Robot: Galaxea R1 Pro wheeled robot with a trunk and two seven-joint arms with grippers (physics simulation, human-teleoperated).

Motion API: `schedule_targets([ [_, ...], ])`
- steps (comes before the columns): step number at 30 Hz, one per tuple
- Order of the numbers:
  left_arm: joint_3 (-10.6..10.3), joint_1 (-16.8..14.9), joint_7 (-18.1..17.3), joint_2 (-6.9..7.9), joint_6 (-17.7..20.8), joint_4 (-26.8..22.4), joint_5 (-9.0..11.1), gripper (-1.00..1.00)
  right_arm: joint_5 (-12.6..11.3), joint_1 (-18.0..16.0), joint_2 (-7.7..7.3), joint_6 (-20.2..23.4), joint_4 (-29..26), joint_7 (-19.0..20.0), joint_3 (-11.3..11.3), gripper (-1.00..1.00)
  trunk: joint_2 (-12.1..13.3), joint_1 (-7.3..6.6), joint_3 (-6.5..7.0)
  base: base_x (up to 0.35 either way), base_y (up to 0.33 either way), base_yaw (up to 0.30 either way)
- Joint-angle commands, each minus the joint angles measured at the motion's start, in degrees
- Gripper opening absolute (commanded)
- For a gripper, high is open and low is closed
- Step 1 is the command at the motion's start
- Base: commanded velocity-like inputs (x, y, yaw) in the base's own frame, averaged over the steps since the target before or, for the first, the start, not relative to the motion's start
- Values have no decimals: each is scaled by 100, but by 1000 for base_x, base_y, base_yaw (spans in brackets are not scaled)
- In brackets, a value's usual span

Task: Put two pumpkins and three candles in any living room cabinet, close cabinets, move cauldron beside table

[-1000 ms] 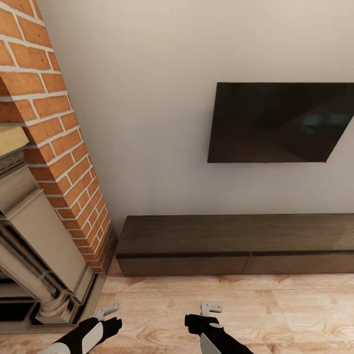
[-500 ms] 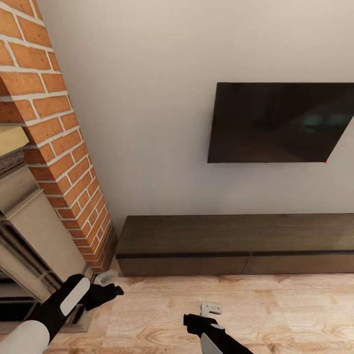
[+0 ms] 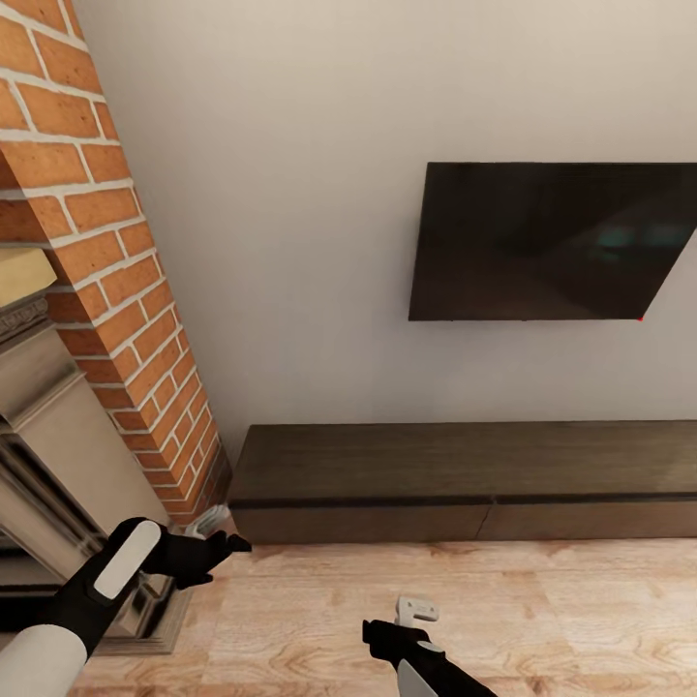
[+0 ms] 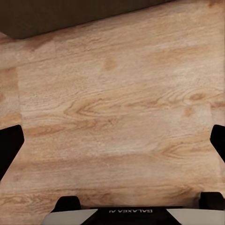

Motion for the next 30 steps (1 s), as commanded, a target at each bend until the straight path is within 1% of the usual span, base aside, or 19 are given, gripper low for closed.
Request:
schedule_targets([
  [1,-14,1,55,23,11,-5,163,100,-38,-6,-4,2,-10,-39,48,100,-12,4,-12,0,0,0],
  [2,-13,2,55,36,12,-6,200,100,-38,-6,-4,0,-10,-32,48,100,-12,4,-12,0,0,0],
  [3,-14,3,54,77,14,-10,286,100,-38,-6,-4,-2,-10,-16,47,100,-12,4,-12,0,0,0],
  [5,-16,5,54,180,16,-44,509,100,-38,-6,-15,-5,-10,8,46,100,-12,4,-12,0,0,0],
  [6,-16,5,54,202,16,-63,575,100,-38,-6,-24,-6,-10,11,45,100,-12,4,-12,0,0,0],
  [8,-31,6,54,279,18,-132,812,100,-46,-6,-62,-7,-10,19,42,100,-12,4,-12,0,0,0],
  [9,-47,6,54,329,21,-151,890,100,-71,-6,-76,-7,-10,21,41,100,-12,4,-12,0,0,0],
  [10,-53,6,54,353,22,-158,919,100,-94,-6,-81,-7,-10,24,41,100,-12,4,-12,0,0,0],
  [12,-69,6,54,417,24,-178,991,100,-241,-6,-97,-7,-9,35,40,100,-12,4,-12,0,0,0],
  [15,-75,6,54,445,25,-187,1026,100,-392,-6,-121,-7,-9,45,40,100,-12,4,-12,0,0,0],
  [16,-77,6,54,454,26,-190,1058,100,-439,-6,-150,-7,-9,47,40,100,-12,4,-12,0,0,0],
  [19,-79,6,54,468,32,-190,1240,100,-502,-6,-234,-23,-9,90,40,100,-12,4,-12,0,0,0],
  [20,-79,8,54,471,34,-189,1322,100,-522,-6,-260,-52,-8,205,40,100,-52,25,-30,0,0,0],
  [23,-86,7,52,473,38,-186,1402,100,-673,-6,-296,-82,27,538,32,100,-173,91,-84,0,0,0],
  [24,-87,11,16,473,40,-186,1420,100,-775,-6,-300,-90,130,648,27,100,-213,113,-102,0,0,0],
  [26,-88,13,-190,473,42,-185,1431,100,-876,-6,-301,-129,271,746,19,100,-293,157,-138,0,0,0],
  [29,-96,20,-765,470,43,-185,1432,100,-946,-6,-312,-229,370,987,8,100,-413,223,-191,0,0,0],
  [30,-107,21,-865,469,43,-185,1431,100,-952,-6,-319,-241,378,1042,7,100,-453,245,-209,0,0,0],
])
